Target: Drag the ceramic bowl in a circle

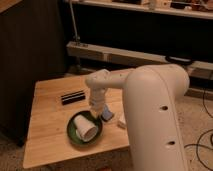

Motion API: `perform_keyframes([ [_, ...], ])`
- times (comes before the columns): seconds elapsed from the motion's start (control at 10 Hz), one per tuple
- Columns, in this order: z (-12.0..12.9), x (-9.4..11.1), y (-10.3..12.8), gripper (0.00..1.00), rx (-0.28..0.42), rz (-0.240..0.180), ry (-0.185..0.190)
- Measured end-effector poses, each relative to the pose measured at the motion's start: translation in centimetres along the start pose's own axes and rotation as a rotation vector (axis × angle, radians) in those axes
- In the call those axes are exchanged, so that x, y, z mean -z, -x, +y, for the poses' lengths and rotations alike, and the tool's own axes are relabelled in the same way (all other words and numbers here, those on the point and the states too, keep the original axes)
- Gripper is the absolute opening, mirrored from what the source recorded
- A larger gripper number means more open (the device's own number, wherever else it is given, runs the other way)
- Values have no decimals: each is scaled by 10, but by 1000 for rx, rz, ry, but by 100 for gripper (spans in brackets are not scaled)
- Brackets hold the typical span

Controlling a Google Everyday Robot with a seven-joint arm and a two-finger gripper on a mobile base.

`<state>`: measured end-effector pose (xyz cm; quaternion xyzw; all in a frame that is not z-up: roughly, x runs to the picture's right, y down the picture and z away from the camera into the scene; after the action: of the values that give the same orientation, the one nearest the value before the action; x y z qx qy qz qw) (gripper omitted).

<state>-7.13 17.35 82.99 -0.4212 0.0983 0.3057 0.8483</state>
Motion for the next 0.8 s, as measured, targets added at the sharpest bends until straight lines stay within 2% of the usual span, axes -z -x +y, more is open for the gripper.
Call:
perform_keyframes([
  [0.2,39,-8,3,0,81,16,12],
  [0.3,61,-13,14,0,130,17,21],
  [0.5,92,-14,50,0,214,-4,33],
  [0.6,99,-12,68,0,242,-13,37],
  [0.7,109,-5,99,0,280,-31,46],
  [0.8,112,0,118,0,296,-43,51],
])
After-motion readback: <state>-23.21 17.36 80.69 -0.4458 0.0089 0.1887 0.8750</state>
